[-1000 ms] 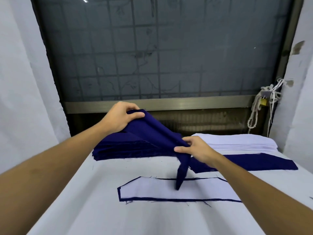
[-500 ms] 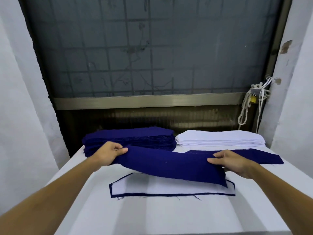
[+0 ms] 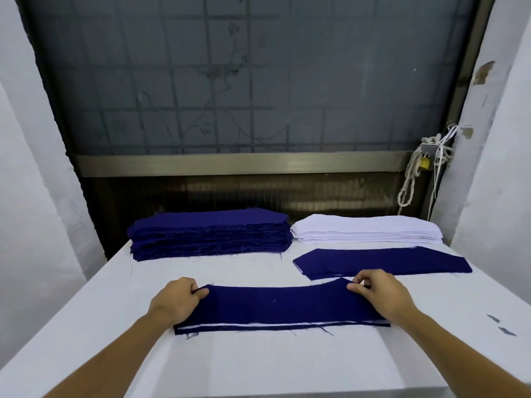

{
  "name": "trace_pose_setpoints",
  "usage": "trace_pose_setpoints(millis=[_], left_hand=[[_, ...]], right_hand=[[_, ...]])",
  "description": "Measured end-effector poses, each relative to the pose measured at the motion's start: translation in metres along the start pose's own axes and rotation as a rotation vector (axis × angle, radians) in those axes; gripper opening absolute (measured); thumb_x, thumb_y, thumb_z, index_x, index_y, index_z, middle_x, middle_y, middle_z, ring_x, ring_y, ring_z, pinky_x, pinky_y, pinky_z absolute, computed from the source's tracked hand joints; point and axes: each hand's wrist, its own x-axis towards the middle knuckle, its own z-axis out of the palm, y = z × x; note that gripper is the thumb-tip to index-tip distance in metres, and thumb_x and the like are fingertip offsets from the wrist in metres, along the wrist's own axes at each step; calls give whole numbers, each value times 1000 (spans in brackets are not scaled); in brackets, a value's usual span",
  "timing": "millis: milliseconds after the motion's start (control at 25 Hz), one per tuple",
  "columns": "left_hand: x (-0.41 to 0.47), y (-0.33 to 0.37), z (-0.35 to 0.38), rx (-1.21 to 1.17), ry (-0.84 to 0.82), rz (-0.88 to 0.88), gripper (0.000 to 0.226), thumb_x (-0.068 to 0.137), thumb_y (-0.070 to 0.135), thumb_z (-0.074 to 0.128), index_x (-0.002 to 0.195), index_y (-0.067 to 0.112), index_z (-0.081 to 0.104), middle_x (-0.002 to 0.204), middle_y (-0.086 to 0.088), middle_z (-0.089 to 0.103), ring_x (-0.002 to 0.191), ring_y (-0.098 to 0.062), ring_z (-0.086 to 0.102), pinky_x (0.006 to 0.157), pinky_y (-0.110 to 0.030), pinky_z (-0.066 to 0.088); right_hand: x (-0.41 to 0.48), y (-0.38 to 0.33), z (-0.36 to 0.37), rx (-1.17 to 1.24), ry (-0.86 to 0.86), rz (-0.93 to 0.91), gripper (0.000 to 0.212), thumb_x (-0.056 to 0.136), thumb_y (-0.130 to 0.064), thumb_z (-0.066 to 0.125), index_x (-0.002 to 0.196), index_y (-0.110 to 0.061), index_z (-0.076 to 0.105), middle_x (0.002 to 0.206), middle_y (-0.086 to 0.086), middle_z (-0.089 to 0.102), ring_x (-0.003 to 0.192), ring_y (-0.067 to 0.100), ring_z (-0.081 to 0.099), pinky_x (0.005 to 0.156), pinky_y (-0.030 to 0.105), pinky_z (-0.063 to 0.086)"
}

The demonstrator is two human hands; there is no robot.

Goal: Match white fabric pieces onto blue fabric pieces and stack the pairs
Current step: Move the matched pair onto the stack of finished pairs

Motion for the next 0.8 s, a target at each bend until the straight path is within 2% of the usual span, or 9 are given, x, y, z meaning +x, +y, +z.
trace_pose_setpoints(millis=[120,200,360,520,720,800], left_hand=[[-16,-2,20,-4,222,42,28,97,49,57,81,25,54,88,11,55,84,-10,55,67,-31,49],[-25,-3,32,2,348,83,27,97,51,55,87,26,55,95,12,49,93,-10,49,69,-30,48],[-26,-4,37,46,398,147,30,102,39,48,92,17,65,97,6,50,96,-16,49,78,-34,50],[-32,-3,32,-34,468,108,25,98,29,56,78,18,65,88,9,51,89,-15,50,71,-35,49],[-42,3,33,236,483,101,25,89,29,58,67,20,65,81,8,50,79,-15,46,71,-33,40],[-45,7,32,242,483,92,29,90,26,57,63,18,65,77,8,50,77,-16,47,71,-34,41]], right_hand=[[-14,9,16,-72,171,-52,19,95,-54,56,93,-36,62,87,-19,64,88,6,63,71,28,52],[-17,13,22,-116,253,-107,22,97,-53,53,97,-33,64,91,-18,60,92,8,60,74,28,48],[-16,14,25,-209,253,-118,21,97,-49,53,106,-32,62,101,-14,58,104,12,56,86,30,43],[-14,18,28,-252,250,-138,17,99,-40,49,105,-30,62,99,-13,58,103,14,57,84,31,41],[-15,17,30,-347,252,-110,24,96,-57,46,101,-35,54,99,-14,51,100,13,53,85,31,41],[-15,19,32,-378,244,-105,25,97,-56,45,99,-33,54,98,-13,49,98,14,52,83,31,41]])
